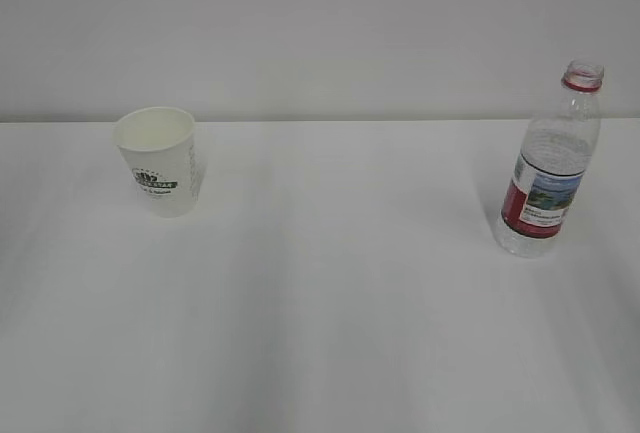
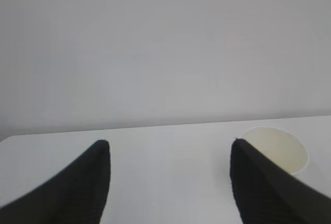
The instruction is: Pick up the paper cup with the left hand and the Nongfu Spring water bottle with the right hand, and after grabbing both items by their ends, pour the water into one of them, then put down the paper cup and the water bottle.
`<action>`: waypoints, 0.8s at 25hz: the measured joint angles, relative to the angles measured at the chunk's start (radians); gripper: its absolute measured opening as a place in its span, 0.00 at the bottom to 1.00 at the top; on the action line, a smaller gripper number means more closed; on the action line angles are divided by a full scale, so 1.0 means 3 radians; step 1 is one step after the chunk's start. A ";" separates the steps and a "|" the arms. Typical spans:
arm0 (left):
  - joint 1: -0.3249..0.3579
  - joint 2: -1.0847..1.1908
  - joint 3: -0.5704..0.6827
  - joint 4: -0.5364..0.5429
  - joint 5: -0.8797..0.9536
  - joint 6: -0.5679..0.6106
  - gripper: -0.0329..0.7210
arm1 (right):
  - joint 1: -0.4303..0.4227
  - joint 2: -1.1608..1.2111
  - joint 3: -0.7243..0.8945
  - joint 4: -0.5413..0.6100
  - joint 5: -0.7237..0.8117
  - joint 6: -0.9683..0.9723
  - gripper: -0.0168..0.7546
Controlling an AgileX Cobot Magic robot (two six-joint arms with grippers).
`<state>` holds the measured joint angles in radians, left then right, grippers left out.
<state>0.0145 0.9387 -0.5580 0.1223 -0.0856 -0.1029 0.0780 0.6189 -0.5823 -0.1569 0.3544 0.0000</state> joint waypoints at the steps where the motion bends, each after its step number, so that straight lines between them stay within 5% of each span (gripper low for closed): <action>1: 0.0000 0.0045 0.0000 0.0000 -0.0018 0.0000 0.74 | 0.0000 0.0066 0.0004 0.0000 -0.0029 0.0000 0.62; 20: 0.0000 0.0483 0.0000 0.0000 -0.0380 0.0000 0.73 | 0.0000 0.1040 0.0004 0.0000 -0.0564 0.0000 0.62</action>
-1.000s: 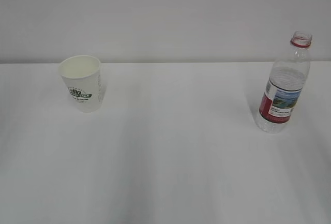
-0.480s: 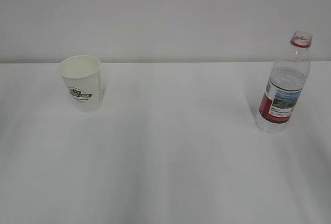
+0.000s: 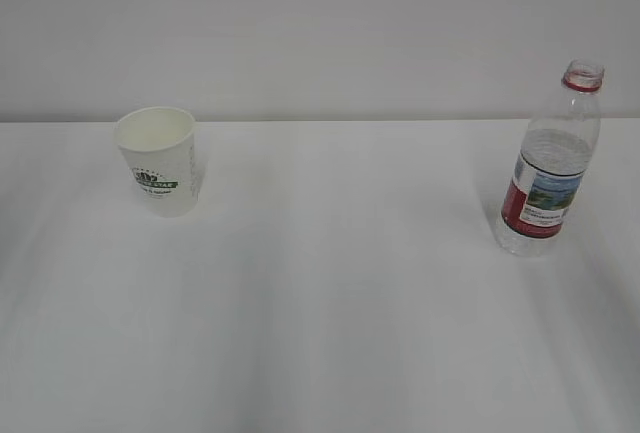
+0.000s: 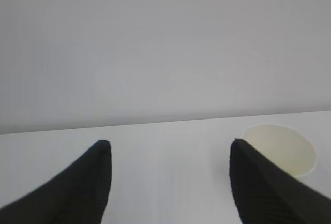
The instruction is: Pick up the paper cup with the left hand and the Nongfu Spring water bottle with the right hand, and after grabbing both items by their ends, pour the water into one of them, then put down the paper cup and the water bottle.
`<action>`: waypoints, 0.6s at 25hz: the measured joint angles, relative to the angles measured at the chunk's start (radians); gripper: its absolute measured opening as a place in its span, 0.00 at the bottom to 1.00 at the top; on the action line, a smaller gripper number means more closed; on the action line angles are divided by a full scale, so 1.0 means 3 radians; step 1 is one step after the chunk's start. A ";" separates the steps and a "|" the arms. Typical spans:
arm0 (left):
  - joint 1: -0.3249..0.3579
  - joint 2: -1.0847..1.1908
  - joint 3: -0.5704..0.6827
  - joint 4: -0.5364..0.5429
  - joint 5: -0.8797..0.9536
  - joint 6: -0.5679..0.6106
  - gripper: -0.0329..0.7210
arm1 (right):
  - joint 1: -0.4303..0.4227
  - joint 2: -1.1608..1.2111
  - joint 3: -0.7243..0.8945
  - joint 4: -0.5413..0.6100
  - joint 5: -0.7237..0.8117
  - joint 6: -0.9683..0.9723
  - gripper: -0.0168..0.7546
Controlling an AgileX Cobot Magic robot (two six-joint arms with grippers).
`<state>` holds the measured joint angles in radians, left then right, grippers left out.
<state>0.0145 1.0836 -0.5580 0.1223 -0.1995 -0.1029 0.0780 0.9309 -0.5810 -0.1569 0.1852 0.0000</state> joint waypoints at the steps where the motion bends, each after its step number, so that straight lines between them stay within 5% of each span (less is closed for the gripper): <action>1: 0.0000 0.0043 0.0000 0.0008 0.0006 0.0000 0.73 | 0.0000 0.0032 0.0000 0.0000 0.0000 0.0000 0.62; 15: 0.0000 0.0467 0.0152 0.0349 -0.0101 0.0000 0.73 | 0.0000 0.0234 0.0594 0.0000 -0.0873 0.0000 0.62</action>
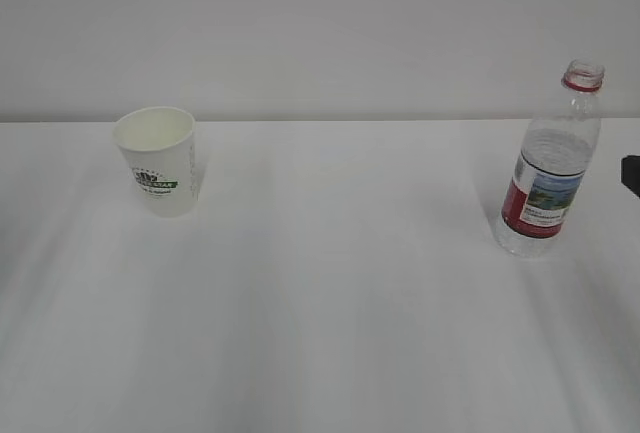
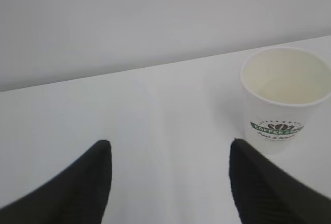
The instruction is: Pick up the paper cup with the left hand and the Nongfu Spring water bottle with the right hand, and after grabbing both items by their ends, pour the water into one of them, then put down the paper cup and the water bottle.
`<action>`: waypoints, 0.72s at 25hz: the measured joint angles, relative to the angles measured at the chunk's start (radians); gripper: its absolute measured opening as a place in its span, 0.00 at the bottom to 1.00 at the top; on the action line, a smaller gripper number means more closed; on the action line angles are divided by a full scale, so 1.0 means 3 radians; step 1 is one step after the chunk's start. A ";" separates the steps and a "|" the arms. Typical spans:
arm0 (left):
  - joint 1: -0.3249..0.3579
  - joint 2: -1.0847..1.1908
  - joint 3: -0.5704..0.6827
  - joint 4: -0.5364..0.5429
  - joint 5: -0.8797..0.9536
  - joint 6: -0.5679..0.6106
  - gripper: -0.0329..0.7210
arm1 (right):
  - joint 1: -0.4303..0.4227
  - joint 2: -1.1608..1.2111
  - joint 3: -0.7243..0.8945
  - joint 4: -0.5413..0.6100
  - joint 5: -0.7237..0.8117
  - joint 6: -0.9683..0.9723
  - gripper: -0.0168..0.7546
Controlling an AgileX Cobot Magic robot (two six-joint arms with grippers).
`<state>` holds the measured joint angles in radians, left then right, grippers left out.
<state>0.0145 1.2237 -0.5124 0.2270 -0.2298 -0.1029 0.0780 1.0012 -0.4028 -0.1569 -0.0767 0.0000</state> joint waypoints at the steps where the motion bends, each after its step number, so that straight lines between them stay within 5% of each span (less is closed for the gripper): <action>1: 0.0000 0.0002 0.0074 0.0008 -0.0100 0.0000 0.73 | 0.0000 0.0000 0.0049 0.0000 -0.0056 0.0000 0.62; 8: 0.0000 0.0239 0.0678 0.0038 -0.1324 0.0006 0.73 | 0.0000 0.0176 0.0422 -0.0021 -0.0862 0.0000 0.62; 18: 0.0000 0.1084 0.1147 0.0038 -0.2955 0.0006 0.73 | 0.0000 0.0988 0.0949 -0.0033 -0.2790 0.0000 0.62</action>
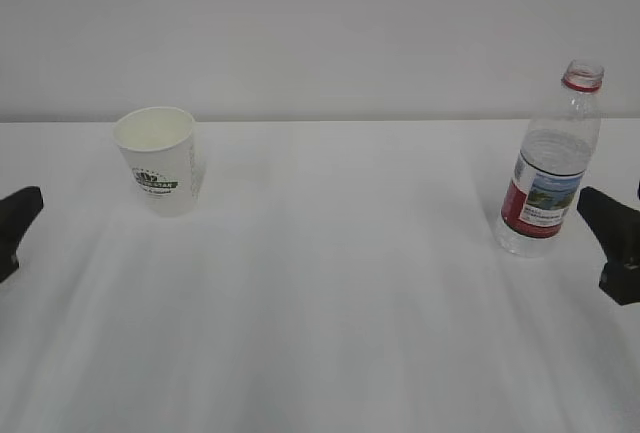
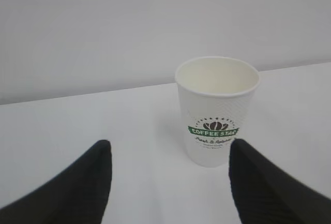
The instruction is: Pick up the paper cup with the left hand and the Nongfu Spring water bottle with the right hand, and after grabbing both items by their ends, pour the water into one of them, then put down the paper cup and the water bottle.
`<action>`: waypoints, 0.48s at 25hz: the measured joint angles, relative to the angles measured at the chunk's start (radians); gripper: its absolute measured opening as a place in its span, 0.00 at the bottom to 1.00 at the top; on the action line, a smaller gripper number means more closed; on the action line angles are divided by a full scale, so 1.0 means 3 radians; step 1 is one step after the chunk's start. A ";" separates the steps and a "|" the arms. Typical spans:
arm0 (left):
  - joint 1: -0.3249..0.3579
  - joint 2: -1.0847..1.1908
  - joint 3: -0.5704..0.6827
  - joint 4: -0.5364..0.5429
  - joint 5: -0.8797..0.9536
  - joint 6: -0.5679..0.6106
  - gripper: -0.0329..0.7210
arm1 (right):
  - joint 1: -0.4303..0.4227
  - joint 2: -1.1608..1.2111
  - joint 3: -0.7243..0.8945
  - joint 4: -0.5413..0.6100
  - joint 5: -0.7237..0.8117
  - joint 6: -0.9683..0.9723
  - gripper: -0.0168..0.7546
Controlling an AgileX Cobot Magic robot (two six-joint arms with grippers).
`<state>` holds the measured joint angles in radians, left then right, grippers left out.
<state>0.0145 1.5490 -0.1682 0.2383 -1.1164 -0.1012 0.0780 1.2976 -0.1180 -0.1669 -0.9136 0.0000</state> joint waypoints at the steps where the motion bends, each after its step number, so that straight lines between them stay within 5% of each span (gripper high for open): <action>1: 0.0000 0.0117 0.0029 0.0007 -0.0034 0.0000 0.73 | 0.0000 0.0118 0.0047 0.0000 -0.0157 0.0000 0.62; 5: 0.0000 0.0464 0.0063 0.0112 -0.0057 0.0000 0.73 | 0.0000 0.0599 0.0187 0.0025 -0.0663 0.0000 0.62; 12: 0.0000 0.0536 0.0063 0.0210 -0.0077 0.0000 0.73 | 0.0000 0.1025 0.0215 0.0064 -0.0728 0.0000 0.62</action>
<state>0.0145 1.7099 -0.1494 0.3013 -1.1396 -0.1012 0.0780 1.6050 -0.0534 -0.1479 -1.1321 0.0000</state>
